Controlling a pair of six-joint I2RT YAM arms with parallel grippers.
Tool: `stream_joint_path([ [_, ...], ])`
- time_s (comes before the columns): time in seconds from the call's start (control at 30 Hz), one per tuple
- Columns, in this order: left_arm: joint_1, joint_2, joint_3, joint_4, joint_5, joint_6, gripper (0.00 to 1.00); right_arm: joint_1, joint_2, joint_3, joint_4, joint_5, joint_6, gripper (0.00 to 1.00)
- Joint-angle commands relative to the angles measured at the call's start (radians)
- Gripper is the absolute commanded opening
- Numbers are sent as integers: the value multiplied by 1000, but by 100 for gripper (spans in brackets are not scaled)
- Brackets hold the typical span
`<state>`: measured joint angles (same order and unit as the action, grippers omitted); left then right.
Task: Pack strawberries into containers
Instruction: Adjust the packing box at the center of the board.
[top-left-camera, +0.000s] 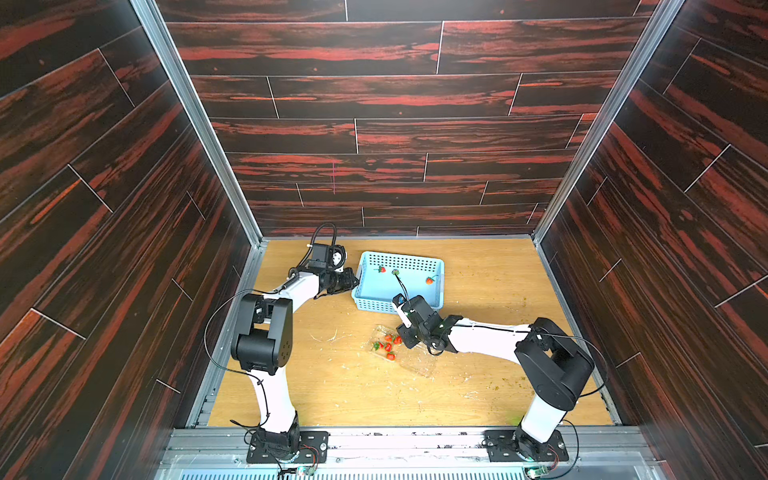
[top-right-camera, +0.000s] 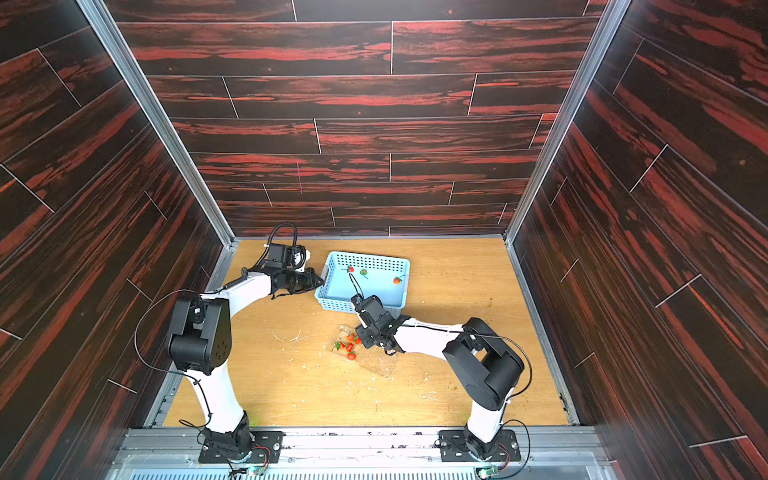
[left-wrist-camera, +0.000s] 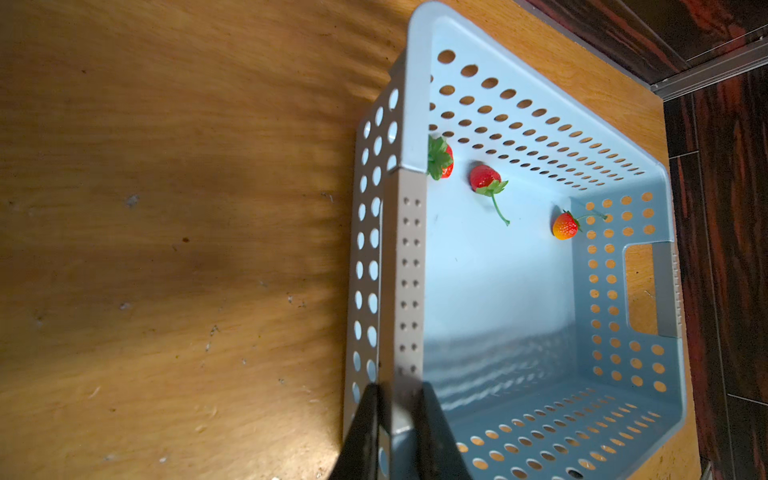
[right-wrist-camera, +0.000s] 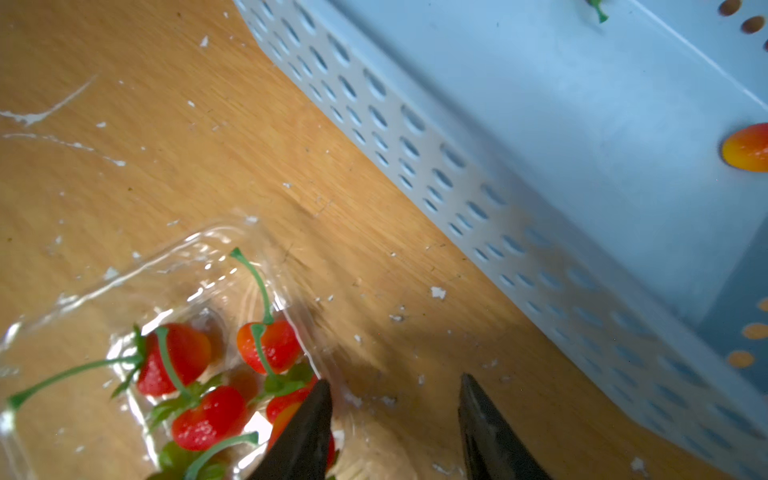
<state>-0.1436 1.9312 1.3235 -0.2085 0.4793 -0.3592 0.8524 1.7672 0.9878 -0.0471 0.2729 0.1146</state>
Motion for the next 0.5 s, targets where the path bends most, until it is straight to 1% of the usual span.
stream_joint_path([
  [0.0, -4, -35, -10, 19, 22, 2, 10, -13, -4, 2, -10, 38, -13, 51],
  [0.33, -3, -35, -6, 17, 21, 2, 10, -13, -59, 22, -28, 68, -29, 51],
  [0.47, -3, -36, -9, 21, 25, 0, 10, -15, -75, 15, -25, 100, -29, 51],
])
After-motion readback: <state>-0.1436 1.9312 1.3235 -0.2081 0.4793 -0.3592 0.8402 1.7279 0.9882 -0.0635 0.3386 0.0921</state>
